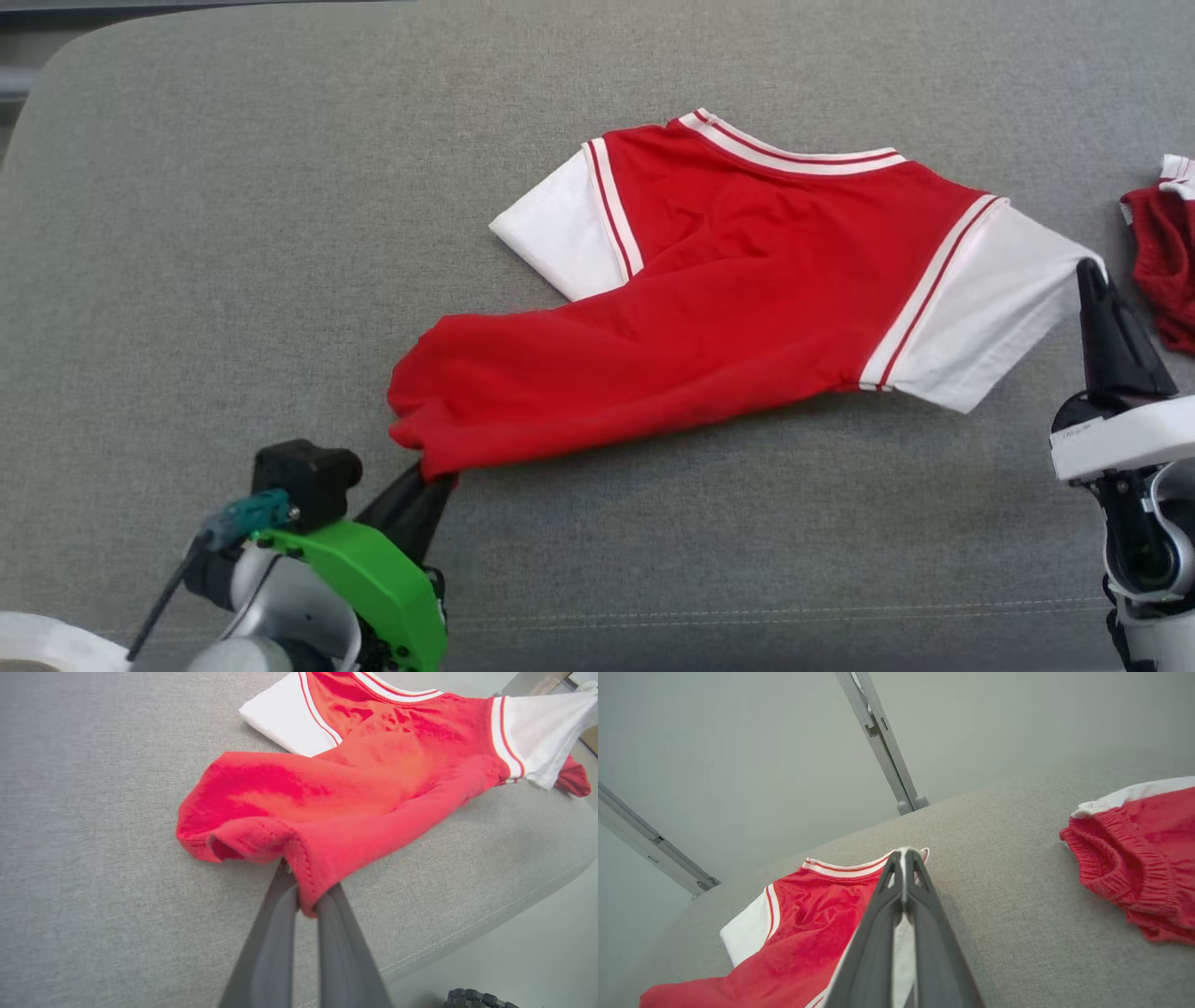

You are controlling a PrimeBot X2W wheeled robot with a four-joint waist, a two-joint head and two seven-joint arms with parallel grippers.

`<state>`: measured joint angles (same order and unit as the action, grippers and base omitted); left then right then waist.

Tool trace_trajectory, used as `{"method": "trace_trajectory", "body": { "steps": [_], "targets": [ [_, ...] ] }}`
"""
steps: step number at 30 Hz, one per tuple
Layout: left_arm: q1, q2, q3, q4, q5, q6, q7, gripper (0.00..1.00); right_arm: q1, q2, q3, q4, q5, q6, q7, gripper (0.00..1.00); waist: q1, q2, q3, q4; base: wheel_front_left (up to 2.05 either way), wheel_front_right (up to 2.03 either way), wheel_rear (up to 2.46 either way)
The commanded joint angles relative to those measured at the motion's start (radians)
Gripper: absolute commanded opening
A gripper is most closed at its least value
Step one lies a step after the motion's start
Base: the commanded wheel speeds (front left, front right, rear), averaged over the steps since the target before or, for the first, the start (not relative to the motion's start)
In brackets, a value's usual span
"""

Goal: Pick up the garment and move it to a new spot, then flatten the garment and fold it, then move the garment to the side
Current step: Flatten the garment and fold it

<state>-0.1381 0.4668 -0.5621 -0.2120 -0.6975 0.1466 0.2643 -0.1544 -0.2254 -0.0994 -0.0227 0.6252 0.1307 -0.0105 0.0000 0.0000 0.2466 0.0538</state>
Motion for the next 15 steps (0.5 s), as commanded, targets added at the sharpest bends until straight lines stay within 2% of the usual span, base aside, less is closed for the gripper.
{"method": "trace_trajectory", "body": {
  "steps": [1,5,9,12,15],
  "targets": [
    [-0.011,0.006,0.008,-0.01,-0.002,0.003,-0.002,0.0,-0.014,-0.001,-0.002,-0.007,0.008,0.0,-0.004,0.0,0.0,0.0,-0.011,0.002,0.0,0.0,0.0],
    [-0.07,0.09,0.061,-0.107,0.028,0.021,0.048,0.0,-0.087,0.002,-0.002,-0.048,0.02,0.0,-0.014,0.0,0.0,0.0,-0.03,0.002,0.0,0.0,0.0],
    [-0.17,0.146,0.103,-0.149,0.034,0.003,0.101,0.0,-0.193,-0.01,0.0,-0.051,0.015,0.0,-0.034,0.0,0.0,0.0,-0.049,0.004,0.0,0.0,0.0],
    [-0.277,0.149,0.131,-0.135,0.025,-0.019,0.13,0.0,-0.285,-0.033,0.012,-0.045,-0.016,0.0,-0.056,0.0,0.0,0.0,-0.066,0.004,0.0,0.0,0.0],
    [-0.407,0.128,0.151,-0.091,-0.007,-0.051,0.152,0.0,-0.387,-0.047,0.03,-0.035,-0.049,0.0,-0.075,0.0,0.0,0.0,-0.08,-0.001,0.0,0.0,0.0]
  ]
}}
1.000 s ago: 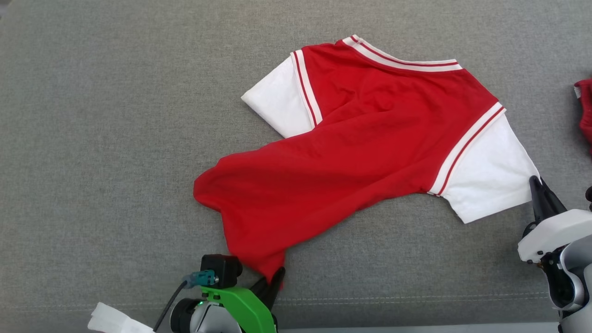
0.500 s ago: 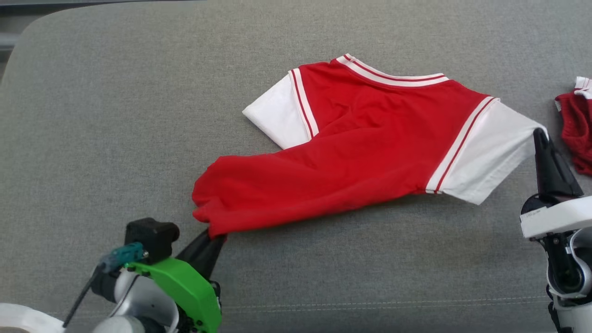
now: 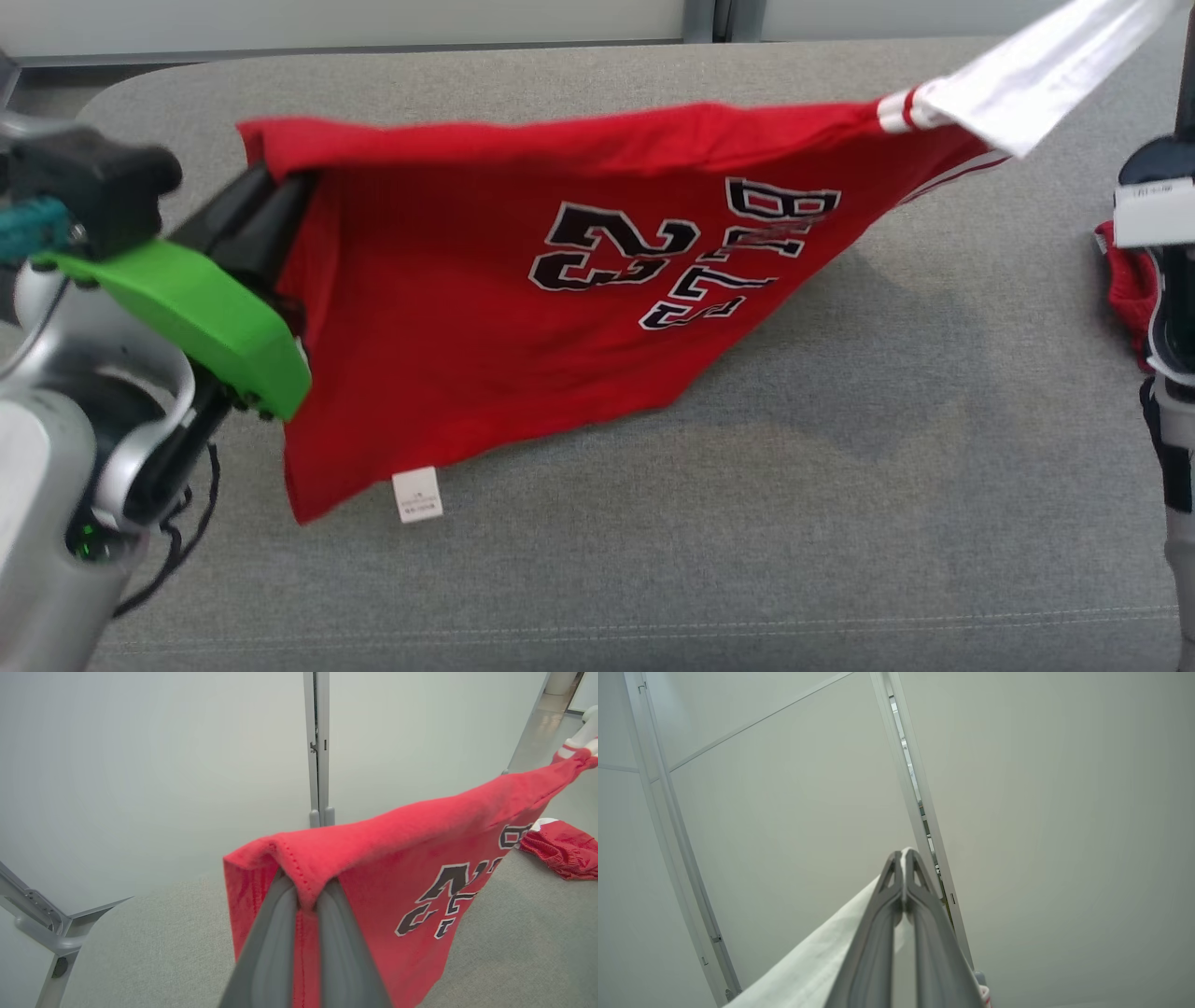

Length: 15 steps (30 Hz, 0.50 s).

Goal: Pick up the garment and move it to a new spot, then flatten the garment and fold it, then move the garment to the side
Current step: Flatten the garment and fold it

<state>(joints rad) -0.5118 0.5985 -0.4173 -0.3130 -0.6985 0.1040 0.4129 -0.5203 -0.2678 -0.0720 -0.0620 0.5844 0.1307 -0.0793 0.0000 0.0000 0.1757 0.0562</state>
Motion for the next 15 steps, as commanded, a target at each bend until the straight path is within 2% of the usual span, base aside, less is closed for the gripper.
{"method": "trace_trajectory", "body": {
  "steps": [1,8,15],
  "targets": [
    [-0.075,-0.008,0.013,0.032,-0.017,-0.018,0.015,0.0,-0.053,-0.007,0.008,0.01,-0.012,0.0,-0.008,0.0,0.0,0.0,-0.014,-0.007,0.0,0.0,0.0],
    [-0.356,-0.039,0.023,0.206,-0.036,-0.077,0.082,0.0,-0.269,-0.035,0.055,0.076,-0.056,0.0,-0.014,0.0,0.0,0.0,-0.053,-0.042,0.0,0.0,0.0],
    [-0.499,-0.076,0.02,0.333,-0.04,-0.094,0.094,0.0,-0.4,-0.058,0.114,0.167,-0.057,0.0,0.009,0.0,0.0,0.0,-0.093,-0.068,0.0,0.0,0.0]
  ]
}}
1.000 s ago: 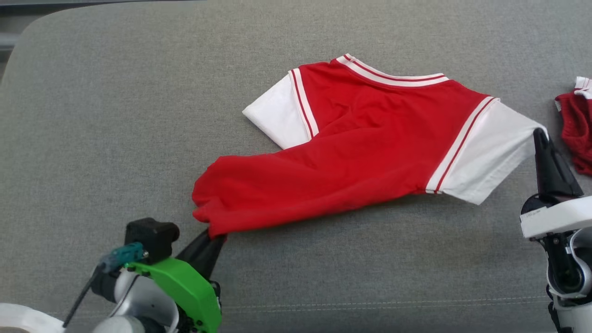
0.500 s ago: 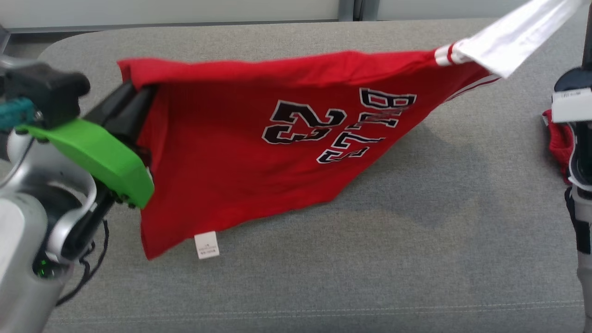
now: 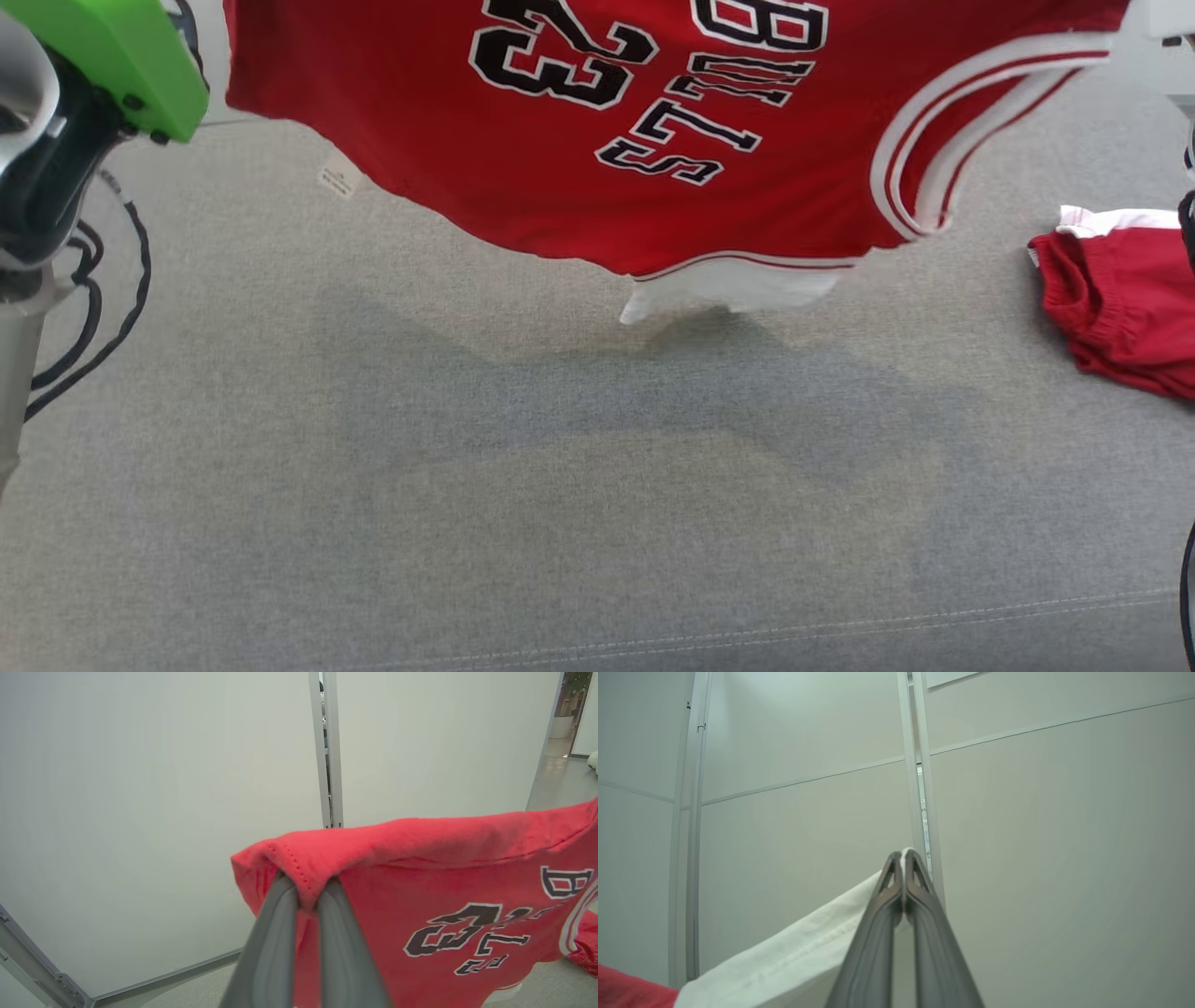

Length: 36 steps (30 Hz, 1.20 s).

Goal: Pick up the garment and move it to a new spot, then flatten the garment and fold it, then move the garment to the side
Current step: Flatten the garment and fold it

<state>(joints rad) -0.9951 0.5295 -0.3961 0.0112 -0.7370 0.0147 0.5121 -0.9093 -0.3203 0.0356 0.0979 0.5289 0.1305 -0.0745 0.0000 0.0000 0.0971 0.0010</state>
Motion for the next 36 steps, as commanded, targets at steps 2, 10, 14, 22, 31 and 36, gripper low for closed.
{"method": "trace_trajectory", "body": {
  "steps": [2,10,14,22,31,36],
  "targets": [
    [-0.037,-0.02,0.001,0.033,-0.006,-0.005,-0.013,0.0,-0.033,-0.011,0.025,0.023,0.001,0.0,0.008,0.0,0.0,0.0,-0.018,-0.015,0.0,0.0,0.0],
    [-0.121,-0.076,0.004,0.17,-0.005,0.001,-0.052,0.0,-0.156,-0.007,0.108,0.171,0.02,0.0,0.028,0.0,0.0,0.0,0.027,-0.031,0.0,0.0,0.0],
    [-0.191,-0.116,0.001,0.299,0.003,0.002,-0.076,0.0,-0.263,0.007,0.155,0.313,0.005,0.0,0.01,0.0,0.0,0.0,0.07,-0.039,0.0,0.0,0.0],
    [-0.343,-0.177,0.005,0.538,0.016,0.001,-0.131,0.0,-0.478,0.048,0.211,0.582,-0.018,0.0,-0.069,0.0,0.0,0.0,0.158,-0.047,0.0,0.0,0.0],
    [-0.554,-0.25,0.015,0.82,0.085,0.004,-0.418,0.0,-0.744,0.088,0.179,0.819,-0.11,0.0,-0.189,0.0,0.0,0.0,0.272,-0.022,0.0,0.0,0.0],
    [-0.633,-0.283,0.014,0.924,0.088,-0.039,-0.518,0.0,-0.809,0.095,0.108,0.763,-0.193,0.0,-0.189,0.0,0.0,0.0,0.36,-0.007,0.0,0.0,0.0]
  ]
}}
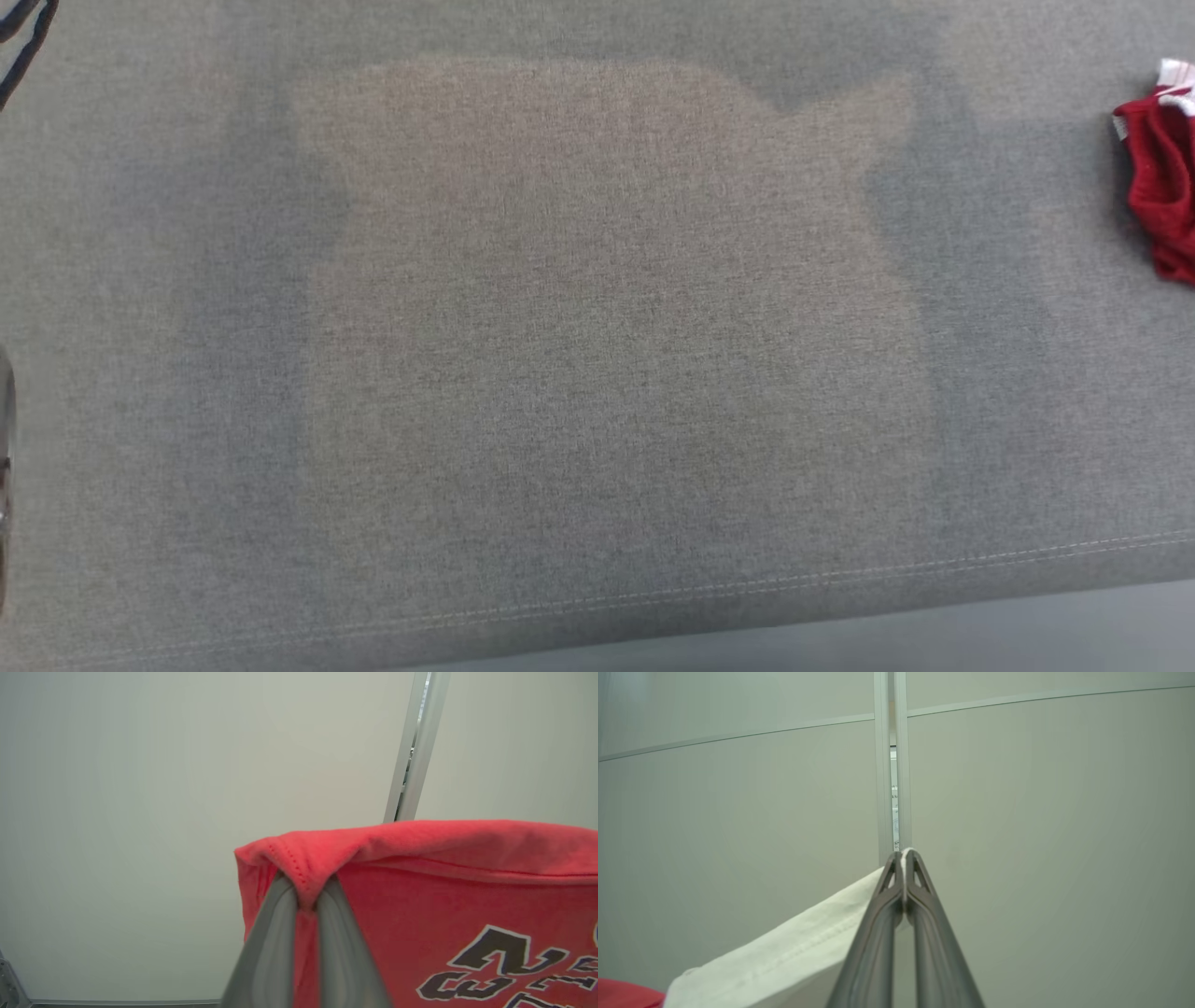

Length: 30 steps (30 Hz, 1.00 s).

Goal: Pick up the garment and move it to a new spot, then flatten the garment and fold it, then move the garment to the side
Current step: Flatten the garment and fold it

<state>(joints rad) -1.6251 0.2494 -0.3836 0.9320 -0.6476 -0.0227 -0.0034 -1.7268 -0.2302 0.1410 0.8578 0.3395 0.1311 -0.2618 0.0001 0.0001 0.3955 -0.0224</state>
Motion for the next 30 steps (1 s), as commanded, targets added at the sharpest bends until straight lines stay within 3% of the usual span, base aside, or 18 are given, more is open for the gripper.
{"method": "trace_trajectory", "body": {
  "steps": [1,9,15,23,30],
  "targets": [
    [-0.014,-0.003,-0.001,0.023,0.002,-0.013,-0.016,0.0,0.007,0.012,-0.007,0.003,-0.016,-0.001,-0.002,0.0,-0.0001,-0.0001,0.08,0.018,0.0,0.0,0.0],
    [0.008,-0.036,-0.003,0.186,-0.038,-0.08,-0.042,0.0,0.083,0.021,-0.016,0.006,-0.011,-0.001,-0.002,0.0,-0.0001,-0.0001,0.187,0.015,0.0,0.0,0.0],
    [0.064,-0.067,-0.003,0.243,-0.088,-0.103,-0.02,0.0,0.213,0.014,0.032,-0.056,0.125,-0.001,-0.002,0.0,-0.0001,-0.0001,0.218,0.02,0.0,0.0,0.0],
    [0.237,-0.091,-0.01,0.155,-0.164,-0.108,-0.105,0.0,0.492,-0.032,0.078,-0.255,0.33,0.0,-0.002,0.0,-0.0001,-0.0001,0.209,0.022,0.0,0.0,0.0],
    [0.488,-0.053,-0.037,-0.001,-0.196,-0.109,-0.229,0.0,0.818,-0.03,0.062,-0.419,0.427,0.0,-0.002,0.0,-0.0001,-0.0001,0.159,0.026,0.0,0.0,0.0]
  ]
}}
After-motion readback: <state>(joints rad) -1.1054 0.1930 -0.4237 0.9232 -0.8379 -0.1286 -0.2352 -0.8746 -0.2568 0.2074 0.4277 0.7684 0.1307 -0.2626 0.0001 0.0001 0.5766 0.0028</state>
